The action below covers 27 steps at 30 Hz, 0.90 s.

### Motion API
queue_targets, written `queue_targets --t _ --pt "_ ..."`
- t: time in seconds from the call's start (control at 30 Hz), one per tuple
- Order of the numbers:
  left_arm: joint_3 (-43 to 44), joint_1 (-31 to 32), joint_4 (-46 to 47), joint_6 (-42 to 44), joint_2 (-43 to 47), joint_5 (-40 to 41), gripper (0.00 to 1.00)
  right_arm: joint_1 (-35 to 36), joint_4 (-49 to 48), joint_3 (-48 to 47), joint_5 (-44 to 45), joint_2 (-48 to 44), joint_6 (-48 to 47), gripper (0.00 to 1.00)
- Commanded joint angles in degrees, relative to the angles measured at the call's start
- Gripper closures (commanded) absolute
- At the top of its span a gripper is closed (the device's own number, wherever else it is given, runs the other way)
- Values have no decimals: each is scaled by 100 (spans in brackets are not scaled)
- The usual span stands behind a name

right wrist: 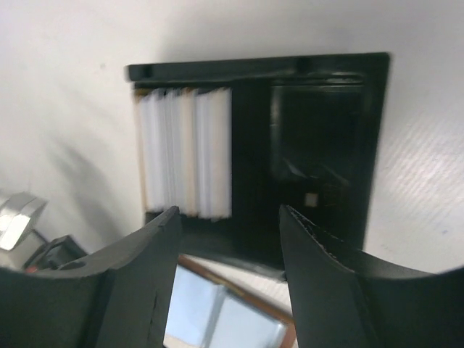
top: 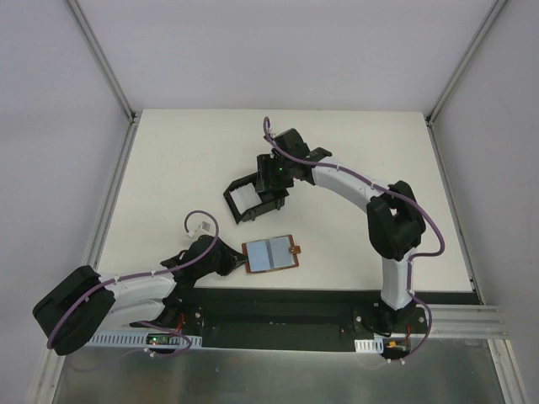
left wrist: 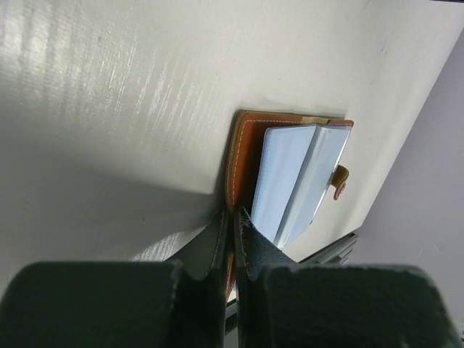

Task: Put the credit cards into the card holder
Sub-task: Pick up the credit card from the storage box.

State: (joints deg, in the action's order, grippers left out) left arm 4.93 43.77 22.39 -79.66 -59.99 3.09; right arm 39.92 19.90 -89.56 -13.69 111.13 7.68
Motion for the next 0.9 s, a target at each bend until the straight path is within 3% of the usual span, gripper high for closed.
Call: queue_targets --t 0.0,0.27,0.7,0.87 --pt "-194 -62 -1017 381 -4 376 100 -213 593 -588 95 356 -355 41" --pt "-62 -61 -1070 512 -13 368 100 -441 875 -388 560 252 -724 41" --pt "78 -61 -1070 583 -241 306 100 -661 700 975 851 -750 -724 40" --pt "140 -61 -1079 653 -312 288 100 -793 427 1099 510 -909 -619 40"
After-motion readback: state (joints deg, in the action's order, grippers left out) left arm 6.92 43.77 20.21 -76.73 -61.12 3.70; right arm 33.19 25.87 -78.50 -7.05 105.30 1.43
